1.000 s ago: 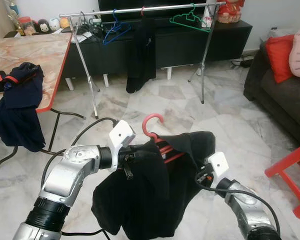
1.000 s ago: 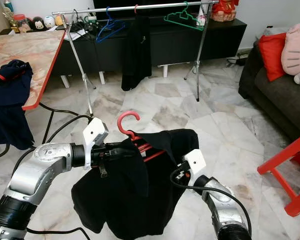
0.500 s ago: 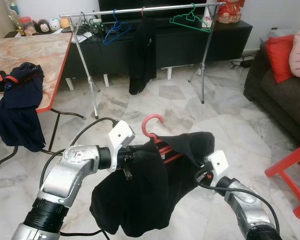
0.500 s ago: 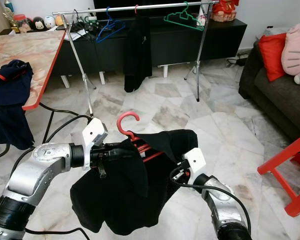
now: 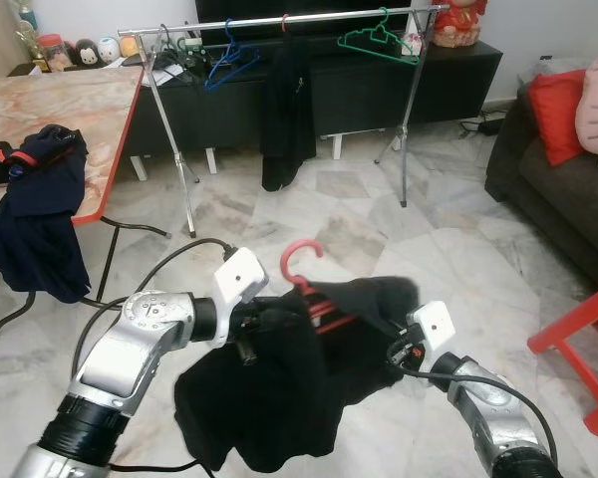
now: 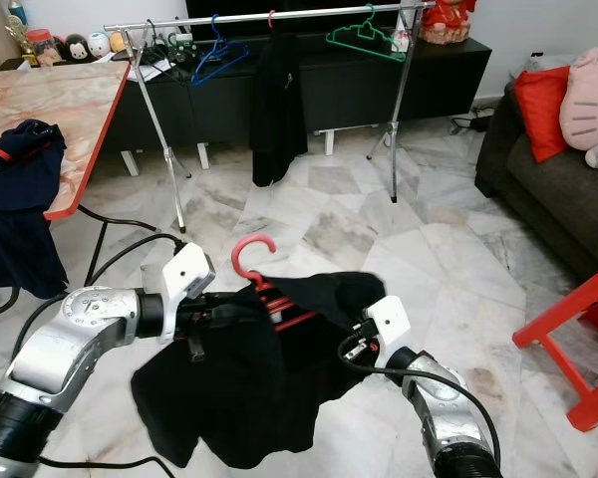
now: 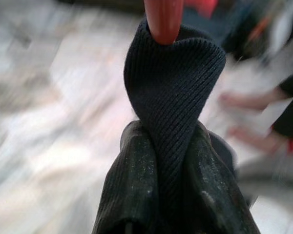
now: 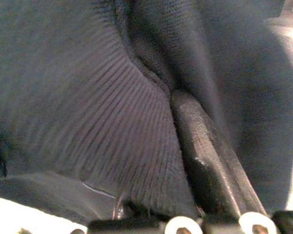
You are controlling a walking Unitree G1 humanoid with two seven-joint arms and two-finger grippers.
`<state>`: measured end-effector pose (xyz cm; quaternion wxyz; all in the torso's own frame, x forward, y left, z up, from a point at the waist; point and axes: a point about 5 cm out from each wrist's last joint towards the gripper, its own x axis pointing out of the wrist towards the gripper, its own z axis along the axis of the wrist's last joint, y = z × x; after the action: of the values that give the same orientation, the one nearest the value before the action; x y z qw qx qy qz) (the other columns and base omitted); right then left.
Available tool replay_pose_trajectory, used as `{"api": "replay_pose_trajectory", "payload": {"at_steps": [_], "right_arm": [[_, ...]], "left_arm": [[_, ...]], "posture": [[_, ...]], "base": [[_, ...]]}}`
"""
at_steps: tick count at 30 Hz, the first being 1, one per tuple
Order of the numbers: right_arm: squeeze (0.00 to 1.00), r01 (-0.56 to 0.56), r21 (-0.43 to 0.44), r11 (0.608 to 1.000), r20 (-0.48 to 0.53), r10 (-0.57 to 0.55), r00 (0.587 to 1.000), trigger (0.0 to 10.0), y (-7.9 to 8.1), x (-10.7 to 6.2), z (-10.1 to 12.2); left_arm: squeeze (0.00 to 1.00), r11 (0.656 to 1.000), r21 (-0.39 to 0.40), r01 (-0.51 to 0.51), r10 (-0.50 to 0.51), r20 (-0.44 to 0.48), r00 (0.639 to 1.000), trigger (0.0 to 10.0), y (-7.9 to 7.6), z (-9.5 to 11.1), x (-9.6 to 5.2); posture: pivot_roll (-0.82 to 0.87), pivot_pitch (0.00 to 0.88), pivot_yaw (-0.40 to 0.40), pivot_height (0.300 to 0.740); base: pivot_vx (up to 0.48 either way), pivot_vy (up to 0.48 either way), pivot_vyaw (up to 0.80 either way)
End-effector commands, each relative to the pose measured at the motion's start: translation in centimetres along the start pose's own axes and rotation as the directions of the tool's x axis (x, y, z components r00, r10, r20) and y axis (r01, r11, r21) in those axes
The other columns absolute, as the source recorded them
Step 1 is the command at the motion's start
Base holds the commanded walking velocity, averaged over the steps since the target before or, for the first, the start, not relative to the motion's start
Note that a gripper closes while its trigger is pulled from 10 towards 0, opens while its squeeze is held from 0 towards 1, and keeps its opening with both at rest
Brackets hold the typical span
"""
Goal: Hang hanger
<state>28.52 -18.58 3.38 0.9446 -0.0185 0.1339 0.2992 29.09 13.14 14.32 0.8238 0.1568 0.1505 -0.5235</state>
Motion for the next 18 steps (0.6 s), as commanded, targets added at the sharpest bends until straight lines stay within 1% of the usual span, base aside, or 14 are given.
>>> {"api": "replay_pose_trajectory", "payload": {"at_steps": [1, 2, 3, 4, 5, 7, 8, 9, 11, 13, 14, 15, 16, 18], "right_arm": [[0.00, 0.008, -0.023, 1.000, 0.005, -0.008, 1.000, 0.0, -0.4, 0.0, 0.4], [0.00, 0.008, -0.025, 1.000, 0.002, -0.008, 1.000, 0.0, -0.4, 0.0, 0.4], [0.00, 0.006, -0.026, 1.000, -0.001, -0.006, 1.000, 0.0, -0.4, 0.0, 0.3], [0.00, 0.006, -0.026, 1.000, -0.002, -0.006, 1.000, 0.0, -0.4, 0.0, 0.3], [0.00, 0.004, -0.029, 1.000, -0.005, -0.004, 1.000, 0.0, -0.3, 0.0, 0.3], [0.00, 0.001, -0.034, 0.999, -0.012, -0.001, 1.000, 0.0, -0.3, 0.0, 0.2], [0.00, -0.001, -0.036, 0.999, -0.014, 0.000, 1.000, 0.0, -0.3, 0.0, 0.2], [0.00, -0.003, -0.038, 0.999, -0.017, 0.002, 1.000, 0.0, -0.3, 0.0, 0.2], [0.00, -0.006, -0.043, 0.999, -0.023, 0.005, 1.000, 0.0, -0.3, 0.0, 0.2], [0.00, -0.024, -0.068, 0.997, -0.053, 0.020, 0.998, 0.0, -0.3, -0.1, 0.0], [0.00, -0.024, -0.068, 0.997, -0.053, 0.020, 0.998, 0.0, -0.3, -0.1, 0.0], [0.00, -0.034, -0.078, 0.996, -0.067, 0.029, 0.997, 0.0, -0.3, -0.1, -0.2], [0.00, -0.037, -0.081, 0.996, -0.072, 0.031, 0.997, 0.0, -0.3, -0.1, -0.2], [0.00, -0.041, -0.086, 0.996, -0.086, 0.033, 0.996, 0.0, -0.2, -0.2, -0.5]], "left_arm": [[0.00, 0.998, 0.054, -0.034, 0.038, -0.071, 0.997, 10.0, 0.5, -0.8, -0.3], [0.00, 0.997, 0.067, -0.045, 0.051, -0.097, 0.994, 10.0, 0.7, -1.2, -0.4], [0.00, 0.994, 0.095, -0.057, 0.071, -0.152, 0.986, 10.0, 0.9, -2.1, -0.7], [0.00, 0.993, 0.102, -0.058, 0.075, -0.167, 0.983, 10.0, 1.0, -2.3, -0.7], [0.00, 0.991, 0.124, -0.051, 0.078, -0.222, 0.972, 10.0, 1.0, -3.1, -1.1], [0.00, 0.991, 0.129, -0.035, 0.068, -0.257, 0.964, 10.0, 1.0, -3.7, -1.6], [0.00, 0.991, 0.129, -0.025, 0.058, -0.255, 0.965, 10.0, 0.9, -3.8, -1.7], [0.00, 0.992, 0.126, 0.005, 0.025, -0.237, 0.971, 10.0, 0.7, -3.6, -2.1], [0.00, 0.991, 0.125, 0.044, -0.014, -0.230, 0.973, 10.0, 0.6, -3.5, -2.7], [0.00, 0.982, 0.158, 0.099, -0.062, -0.224, 0.973, 10.0, 0.8, -3.3, -4.0], [0.00, 0.982, 0.158, 0.099, -0.062, -0.224, 0.973, 10.0, 0.8, -3.3, -4.0], [0.00, 0.982, 0.163, 0.098, -0.062, -0.211, 0.976, 10.0, 1.2, -3.1, -4.5], [0.00, 0.982, 0.163, 0.094, -0.060, -0.203, 0.977, 10.0, 1.4, -3.0, -4.7], [0.00, 0.987, 0.146, 0.064, -0.043, -0.144, 0.989, 10.0, 1.9, -2.3, -5.2]], "posture": [[-0.06, 0.000, -0.014, 0.740], [-0.06, 0.000, -0.014, 0.740], [-0.07, 0.000, -0.015, 0.740], [-0.06, 0.000, -0.016, 0.740], [-0.06, 0.000, -0.016, 0.740], [-0.06, 0.000, -0.016, 0.740], [-0.06, 0.000, -0.016, 0.740], [-0.06, 0.000, -0.016, 0.740], [-0.06, 0.006, -0.019, 0.740], [-0.06, 0.009, -0.021, 0.740], [-0.06, 0.009, -0.021, 0.740], [-0.06, 0.009, -0.021, 0.740], [-0.06, 0.009, -0.022, 0.740], [-0.06, 0.010, -0.023, 0.740]], "base": [[0.000, 0.000, 0.00], [0.000, 0.000, 0.00], [0.000, 0.000, 0.00], [0.000, 0.000, 0.00], [0.000, 0.000, 0.00], [0.000, 0.000, 0.00], [0.000, 0.000, 0.00], [0.000, 0.000, 0.00], [0.000, 0.000, 0.00], [0.000, 0.000, 0.00], [0.000, 0.000, 0.00], [0.000, 0.000, 0.00], [0.000, 0.000, 0.00], [0.000, 0.000, 0.00]]}}
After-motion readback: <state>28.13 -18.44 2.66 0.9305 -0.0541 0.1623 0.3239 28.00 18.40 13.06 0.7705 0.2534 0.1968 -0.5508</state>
